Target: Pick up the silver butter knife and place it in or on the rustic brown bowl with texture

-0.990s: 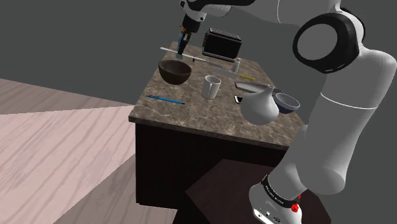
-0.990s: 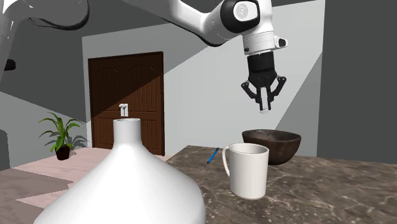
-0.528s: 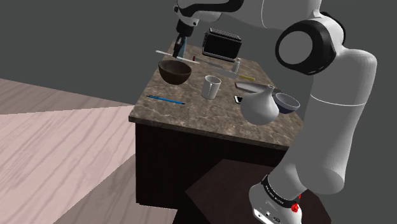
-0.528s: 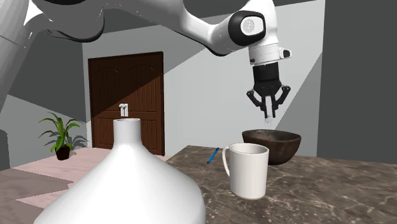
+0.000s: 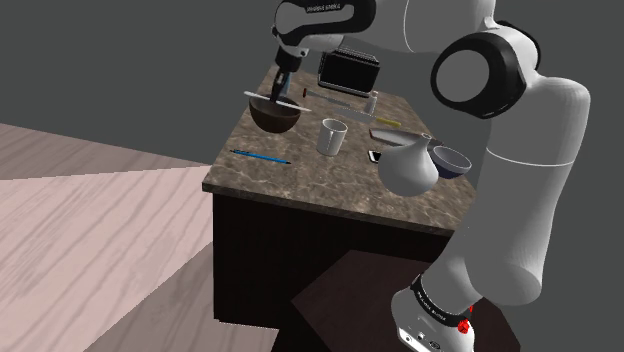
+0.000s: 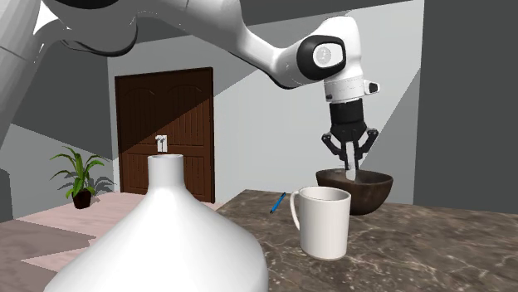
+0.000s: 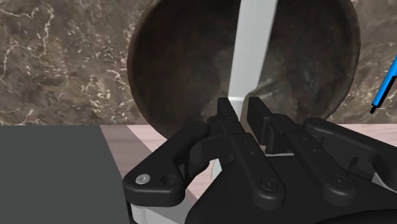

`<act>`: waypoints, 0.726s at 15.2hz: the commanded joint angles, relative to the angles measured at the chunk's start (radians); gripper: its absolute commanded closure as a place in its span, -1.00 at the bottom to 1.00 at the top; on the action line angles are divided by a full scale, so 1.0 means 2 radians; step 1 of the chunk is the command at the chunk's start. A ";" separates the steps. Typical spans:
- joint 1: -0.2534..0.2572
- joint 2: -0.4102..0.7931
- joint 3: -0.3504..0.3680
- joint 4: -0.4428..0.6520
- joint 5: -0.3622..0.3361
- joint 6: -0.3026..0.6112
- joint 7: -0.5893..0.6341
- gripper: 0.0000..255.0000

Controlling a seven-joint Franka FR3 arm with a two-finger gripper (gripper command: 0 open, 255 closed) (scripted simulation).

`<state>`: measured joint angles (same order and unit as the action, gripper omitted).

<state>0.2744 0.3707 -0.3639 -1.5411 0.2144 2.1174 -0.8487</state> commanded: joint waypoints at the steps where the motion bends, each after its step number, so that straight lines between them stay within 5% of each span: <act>1: 0.001 0.001 0.001 -0.012 0.002 0.014 -0.002 1.00; 9: 0.001 0.002 0.001 -0.014 0.002 0.016 -0.002 1.00; 10: 0.001 0.002 0.001 -0.013 0.002 0.015 -0.002 -1.00; 11: 0.001 0.001 0.001 -0.013 0.002 0.015 -0.001 -1.00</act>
<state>0.2767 0.3727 -0.3620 -1.5669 0.2177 2.1473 -0.8516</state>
